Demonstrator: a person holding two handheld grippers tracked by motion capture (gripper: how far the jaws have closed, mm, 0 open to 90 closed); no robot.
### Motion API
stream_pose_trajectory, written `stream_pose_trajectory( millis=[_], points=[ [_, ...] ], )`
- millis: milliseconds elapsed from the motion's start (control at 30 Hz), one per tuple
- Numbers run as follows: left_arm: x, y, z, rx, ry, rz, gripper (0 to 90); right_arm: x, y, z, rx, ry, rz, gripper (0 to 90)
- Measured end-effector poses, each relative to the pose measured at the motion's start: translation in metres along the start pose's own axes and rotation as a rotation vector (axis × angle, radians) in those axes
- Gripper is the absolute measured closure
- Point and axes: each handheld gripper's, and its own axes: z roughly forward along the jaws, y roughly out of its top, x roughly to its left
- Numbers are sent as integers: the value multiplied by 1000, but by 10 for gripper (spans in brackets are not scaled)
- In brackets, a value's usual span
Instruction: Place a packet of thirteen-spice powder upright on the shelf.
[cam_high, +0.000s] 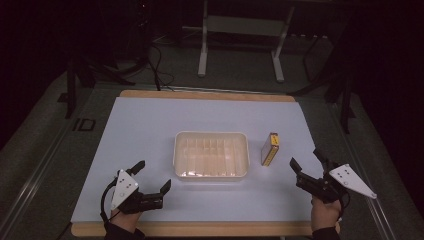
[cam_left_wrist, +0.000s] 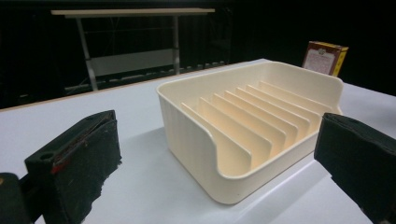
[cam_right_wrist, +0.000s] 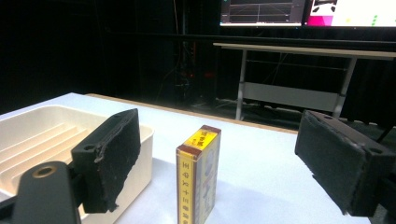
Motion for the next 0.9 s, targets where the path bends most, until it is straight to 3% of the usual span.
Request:
stream_pose_trajectory(
  millis=[167,300,367,767,900],
  points=[
    [-1,-1,-1,-1,3,7,4,-2,0,6,12,8,8,139],
    [-4,-3,-1,12,-2,-16,4,-3,-1,10,29,21,24,139],
    [-6,-4,-1,20,-2,2,4,-4,1,13,39,39,31,139],
    [-12,-4,-7,46,8,-2,4,-6,22,28,115,66,-43,139],
    [-11,-4,-12,37,-5,-9,4,-10,30,35,186,93,-30,139]
  ],
)
